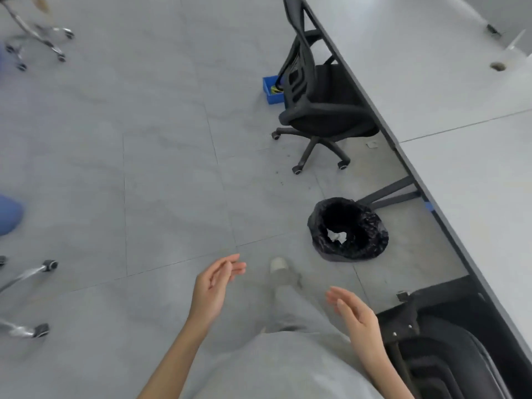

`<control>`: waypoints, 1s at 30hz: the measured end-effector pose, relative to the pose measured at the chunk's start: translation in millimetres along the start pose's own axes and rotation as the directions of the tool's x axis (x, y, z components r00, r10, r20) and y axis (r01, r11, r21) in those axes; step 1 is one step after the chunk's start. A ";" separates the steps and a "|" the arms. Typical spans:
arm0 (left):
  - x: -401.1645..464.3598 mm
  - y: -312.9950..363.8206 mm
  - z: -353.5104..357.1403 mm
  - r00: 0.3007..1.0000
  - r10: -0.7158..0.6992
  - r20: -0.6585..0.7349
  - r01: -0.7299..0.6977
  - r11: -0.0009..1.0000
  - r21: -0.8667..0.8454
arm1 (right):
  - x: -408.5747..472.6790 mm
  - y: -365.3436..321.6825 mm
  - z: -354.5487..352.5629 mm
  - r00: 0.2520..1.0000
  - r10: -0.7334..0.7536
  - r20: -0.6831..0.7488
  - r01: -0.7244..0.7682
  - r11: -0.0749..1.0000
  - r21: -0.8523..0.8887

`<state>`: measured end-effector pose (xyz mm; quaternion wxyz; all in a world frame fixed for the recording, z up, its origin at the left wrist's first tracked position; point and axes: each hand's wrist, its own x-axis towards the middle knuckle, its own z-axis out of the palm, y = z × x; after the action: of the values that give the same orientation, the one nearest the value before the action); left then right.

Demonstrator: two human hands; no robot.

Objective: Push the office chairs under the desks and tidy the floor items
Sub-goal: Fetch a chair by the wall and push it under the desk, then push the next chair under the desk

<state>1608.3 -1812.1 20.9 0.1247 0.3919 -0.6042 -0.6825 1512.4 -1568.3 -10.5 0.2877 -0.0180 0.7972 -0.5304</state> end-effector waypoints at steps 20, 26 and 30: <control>358.9 124.8 -88.0 0.903 -0.155 -0.401 0.131 0.988 -0.087 | 471.7 -348.6 231.4 0.866 -0.264 0.424 0.330 0.940 -0.089; 548.9 205.6 -128.5 0.975 -0.060 -0.215 0.070 0.997 0.039 | 560.1 -386.0 283.7 0.946 -0.163 0.279 0.203 0.972 -0.121; 668.5 271.0 -138.4 0.999 0.034 0.008 -0.035 0.981 0.192 | 594.8 -409.6 297.7 0.991 -0.071 0.112 0.084 0.990 -0.113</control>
<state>1178.7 -2407.8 19.2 0.0966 0.3899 -0.6743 -0.6196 1045.3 -2194.4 -2.2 0.3080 -0.0946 0.8089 -0.4918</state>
